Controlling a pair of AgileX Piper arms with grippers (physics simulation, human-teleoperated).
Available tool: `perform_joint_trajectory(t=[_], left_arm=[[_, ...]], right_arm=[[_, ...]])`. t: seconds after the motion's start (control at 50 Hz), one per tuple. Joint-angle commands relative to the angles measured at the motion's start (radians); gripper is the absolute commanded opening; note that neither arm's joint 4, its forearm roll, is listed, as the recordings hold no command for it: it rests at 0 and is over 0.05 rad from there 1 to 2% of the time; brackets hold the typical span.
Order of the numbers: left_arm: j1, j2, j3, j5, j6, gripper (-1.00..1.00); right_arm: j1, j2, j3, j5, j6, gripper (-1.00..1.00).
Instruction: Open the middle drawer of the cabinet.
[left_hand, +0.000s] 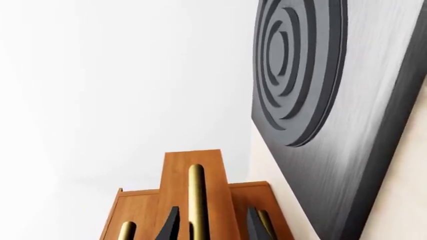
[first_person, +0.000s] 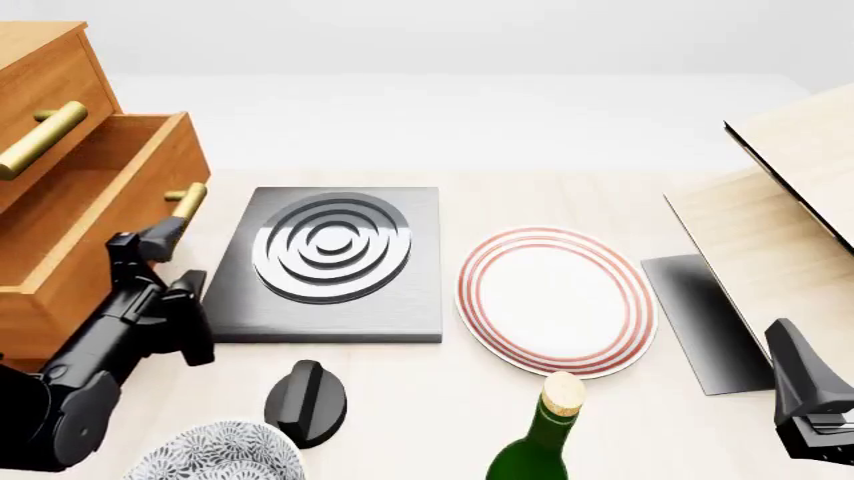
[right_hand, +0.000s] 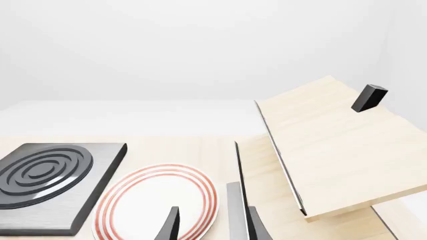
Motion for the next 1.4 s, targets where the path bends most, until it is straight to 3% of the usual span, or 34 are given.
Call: perform_joint_trajectory(t=[0.02, 0.2, 0.6, 0.8, 0.94, 1.0, 1.08, 1.12, 1.26, 1.28, 1.32, 1.34, 1.38, 1.4], left_arm=[[-0.019, -0.003, -0.007, -0.001, 0.007, 1.0], [-0.055, -0.027, 0.002, -0.001, 0.022, 1.0], [-0.161, -0.118, 0.041, 0.0, -0.034, 1.0], [-0.212, -0.266, 0.058, 0.094, -0.089, 1.0], [-0.255, -0.427, 0.06, 0.226, -0.145, 1.0], [-0.266, -0.552, 0.033, 0.375, -0.212, 1.0], [-0.31, -0.61, 0.033, 0.415, -0.225, 1.0], [-0.326, -0.722, -0.001, 0.563, -0.3, 1.0], [-0.333, -0.894, -0.041, 0.757, -0.388, 1.0], [-0.333, -0.94, -0.07, 0.851, -0.441, 1.0], [-0.346, -1.001, -0.089, 0.922, -0.477, 1.0], [-0.344, -1.014, -0.076, 0.922, -0.459, 1.0], [-0.363, -1.044, -0.101, 1.001, -0.5, 1.0], [-0.355, -1.063, -0.082, 0.985, -0.478, 1.0]], right_arm=[[0.002, -0.001, 0.003, -0.004, -0.003, 1.0], [0.002, -0.001, 0.003, -0.004, -0.002, 1.0], [0.002, -0.001, 0.003, -0.004, -0.002, 1.0], [0.002, -0.001, 0.004, -0.004, -0.002, 1.0], [0.002, -0.001, 0.003, -0.004, -0.003, 1.0], [0.002, -0.002, 0.003, -0.004, -0.003, 1.0], [0.002, -0.002, 0.003, -0.004, -0.002, 1.0], [0.002, -0.001, 0.003, -0.004, -0.003, 1.0], [0.002, -0.001, 0.004, -0.004, -0.002, 1.0], [0.002, -0.001, 0.003, -0.004, -0.002, 1.0], [0.002, -0.001, 0.003, -0.004, -0.003, 1.0], [0.002, -0.002, 0.003, -0.004, -0.002, 1.0], [0.002, -0.002, 0.003, -0.004, -0.002, 1.0], [0.002, -0.002, 0.003, -0.004, -0.003, 1.0]])
